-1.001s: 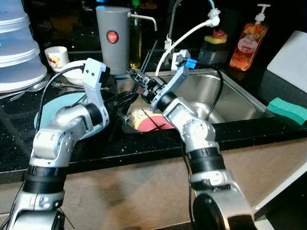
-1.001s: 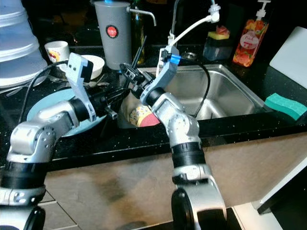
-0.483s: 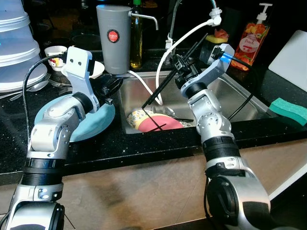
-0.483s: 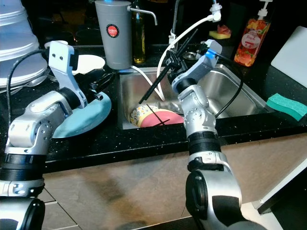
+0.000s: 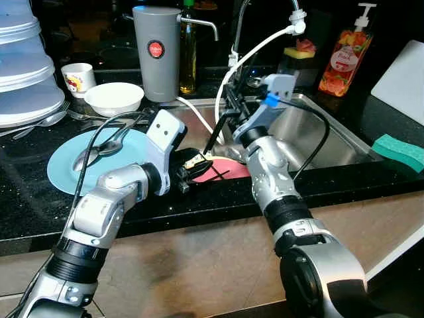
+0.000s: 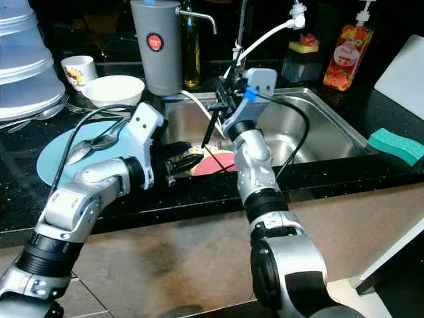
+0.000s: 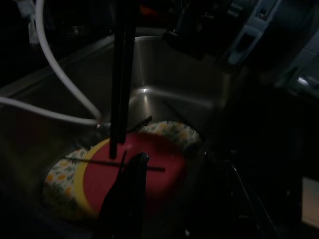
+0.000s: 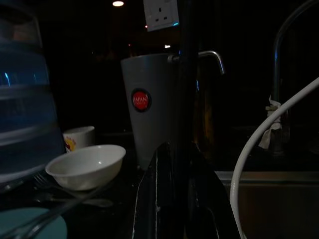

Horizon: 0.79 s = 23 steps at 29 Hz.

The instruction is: Kitchen organization

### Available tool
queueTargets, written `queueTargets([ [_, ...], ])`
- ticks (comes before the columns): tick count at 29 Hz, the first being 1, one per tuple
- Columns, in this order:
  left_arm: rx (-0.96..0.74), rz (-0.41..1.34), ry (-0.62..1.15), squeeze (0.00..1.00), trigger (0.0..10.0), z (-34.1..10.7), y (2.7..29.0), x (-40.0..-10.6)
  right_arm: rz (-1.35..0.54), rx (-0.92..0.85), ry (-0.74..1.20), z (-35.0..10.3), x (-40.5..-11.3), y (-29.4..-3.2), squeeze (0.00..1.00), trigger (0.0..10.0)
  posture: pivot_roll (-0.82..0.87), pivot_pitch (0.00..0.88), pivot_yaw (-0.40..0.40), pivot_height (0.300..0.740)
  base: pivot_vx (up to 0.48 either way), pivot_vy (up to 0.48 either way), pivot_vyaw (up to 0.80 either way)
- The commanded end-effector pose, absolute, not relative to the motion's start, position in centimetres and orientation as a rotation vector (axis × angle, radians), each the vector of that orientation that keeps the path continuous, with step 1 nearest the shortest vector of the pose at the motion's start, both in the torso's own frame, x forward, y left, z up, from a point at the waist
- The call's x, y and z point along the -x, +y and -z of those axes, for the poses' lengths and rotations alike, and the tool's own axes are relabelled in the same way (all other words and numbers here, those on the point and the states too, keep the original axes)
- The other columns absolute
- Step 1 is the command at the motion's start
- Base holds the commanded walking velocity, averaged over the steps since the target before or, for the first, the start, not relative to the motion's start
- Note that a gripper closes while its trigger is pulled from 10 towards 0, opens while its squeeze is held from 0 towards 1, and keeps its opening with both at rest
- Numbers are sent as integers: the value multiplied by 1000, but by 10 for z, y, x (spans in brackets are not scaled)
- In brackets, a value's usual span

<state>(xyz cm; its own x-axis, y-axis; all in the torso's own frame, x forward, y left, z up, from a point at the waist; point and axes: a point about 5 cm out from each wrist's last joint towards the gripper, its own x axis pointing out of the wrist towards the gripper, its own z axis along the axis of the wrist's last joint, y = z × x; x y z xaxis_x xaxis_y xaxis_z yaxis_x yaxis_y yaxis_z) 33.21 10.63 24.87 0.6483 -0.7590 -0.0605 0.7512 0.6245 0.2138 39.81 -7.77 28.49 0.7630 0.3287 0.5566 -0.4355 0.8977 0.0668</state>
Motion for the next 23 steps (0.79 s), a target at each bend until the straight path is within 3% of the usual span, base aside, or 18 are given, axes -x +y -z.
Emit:
queueTargets([
  [1, -288, 843, 8, 0, 10000, -240, 112, -332, -432, -161, -546, -274, -397, -73, 0, 0, 89, 132, -35, 740, 0, 0, 0],
  [9, -333, 777, -13, 0, 10000, -241, 120, -334, -452, -104, -519, -256, -394, -67, 0, 0, 90, 127, -40, 740, 0, 0, 0],
  [11, -329, 719, -51, 0, 10000, -247, 124, -338, -451, -85, -522, -252, -393, -66, 0, 1216, 85, 124, -34, 740, 0, 0, 0],
  [16, -326, 709, -59, 0, 10000, -249, 124, -340, -444, -72, -524, -250, -393, -67, 0, 1647, 84, 120, -31, 740, 0, 0, 0],
  [17, -328, 715, -57, 0, 10000, -249, 123, -340, -445, -64, -523, -249, -393, -68, 1000, 2235, 84, 120, -31, 740, 0, 0, 0],
  [18, -328, 715, -57, 0, 10000, -249, 123, -340, -445, -64, -523, -249, -393, -68, 1000, 2235, 84, 120, -31, 740, 0, 0, 0],
  [19, -330, 723, -56, 0, 10000, -248, 122, -339, -443, -45, -509, -247, -393, -68, 1000, 6784, 83, 116, -29, 740, 0, 0, 0],
  [20, -330, 723, -56, 0, 10000, -248, 122, -339, -443, -45, -509, -247, -393, -68, 1000, 6784, 83, 116, -29, 740, 0, 0, 0],
  [21, -330, 724, -56, 0, 10000, -248, 122, -339, -443, -42, -507, -246, -393, -68, 1000, 10000, 83, 116, -29, 740, 0, 0, 0],
  [22, -329, 719, -58, 0, 10000, -249, 122, -339, -441, -49, -505, -248, -394, -68, 0, 10000, 81, 110, -28, 740, 0, 0, 0],
  [23, -330, 713, -61, 0, 10000, -249, 123, -339, -438, -53, -509, -249, -394, -69, 0, 10000, 81, 108, -29, 740, 0, 0, 0],
])
